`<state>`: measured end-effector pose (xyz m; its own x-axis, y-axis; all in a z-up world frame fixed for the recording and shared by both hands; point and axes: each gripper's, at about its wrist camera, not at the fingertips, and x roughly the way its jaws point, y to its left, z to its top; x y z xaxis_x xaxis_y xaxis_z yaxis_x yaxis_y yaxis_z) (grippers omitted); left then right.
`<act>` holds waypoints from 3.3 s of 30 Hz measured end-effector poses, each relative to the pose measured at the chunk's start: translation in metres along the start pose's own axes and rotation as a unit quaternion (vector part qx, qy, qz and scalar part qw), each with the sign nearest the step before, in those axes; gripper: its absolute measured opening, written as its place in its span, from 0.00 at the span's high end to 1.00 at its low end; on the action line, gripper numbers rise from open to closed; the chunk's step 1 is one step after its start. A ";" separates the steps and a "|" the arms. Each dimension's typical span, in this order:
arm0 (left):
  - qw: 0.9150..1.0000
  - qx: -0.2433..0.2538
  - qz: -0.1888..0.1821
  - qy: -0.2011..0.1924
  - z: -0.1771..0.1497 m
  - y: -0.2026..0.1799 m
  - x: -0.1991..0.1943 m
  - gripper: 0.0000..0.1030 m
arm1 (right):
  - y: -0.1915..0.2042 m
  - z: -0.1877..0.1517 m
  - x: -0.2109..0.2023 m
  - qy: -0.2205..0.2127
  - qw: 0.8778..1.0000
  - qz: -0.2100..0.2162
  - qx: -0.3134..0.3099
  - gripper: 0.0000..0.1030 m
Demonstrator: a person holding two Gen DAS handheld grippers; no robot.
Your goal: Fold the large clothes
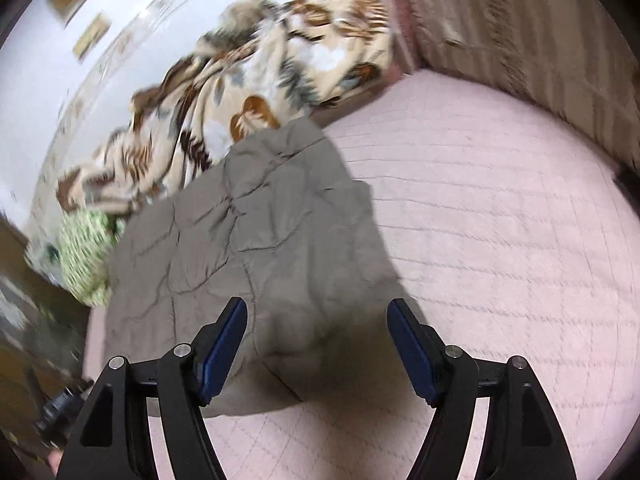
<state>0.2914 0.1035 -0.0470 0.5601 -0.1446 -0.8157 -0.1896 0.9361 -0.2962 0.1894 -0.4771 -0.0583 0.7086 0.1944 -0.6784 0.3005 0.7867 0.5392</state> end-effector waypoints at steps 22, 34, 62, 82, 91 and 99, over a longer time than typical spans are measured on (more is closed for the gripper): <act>0.992 -0.048 -0.097 0.070 -0.009 -0.008 0.046 0.14 | -0.071 -0.022 0.017 0.060 0.975 0.102 0.189 0.25; 0.990 -0.056 -0.105 0.076 -0.012 -0.008 0.064 0.14 | -0.076 -0.027 0.039 0.055 0.970 0.097 0.215 0.24; 0.963 0.198 0.109 -0.145 -0.027 -0.102 0.029 0.61 | 0.077 -0.021 0.037 -0.108 0.946 -0.155 -0.263 0.68; 0.922 0.234 0.148 -0.269 -0.029 -0.123 -0.025 0.61 | 0.131 -0.039 -0.005 -0.238 0.872 -0.209 -0.374 0.69; 0.913 0.236 0.127 -0.309 -0.041 -0.126 -0.071 0.61 | 0.136 -0.044 -0.048 -0.265 0.870 -0.185 -0.373 0.69; 0.910 0.247 0.115 -0.314 -0.072 -0.115 -0.098 0.61 | 0.129 -0.064 -0.087 -0.276 0.867 -0.172 -0.376 0.69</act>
<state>0.2006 -0.0127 0.0309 0.9307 0.1394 -0.3383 -0.0614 0.9710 0.2312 0.1253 -0.3551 0.0379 0.9196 -0.2752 -0.2803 0.2004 0.9424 -0.2677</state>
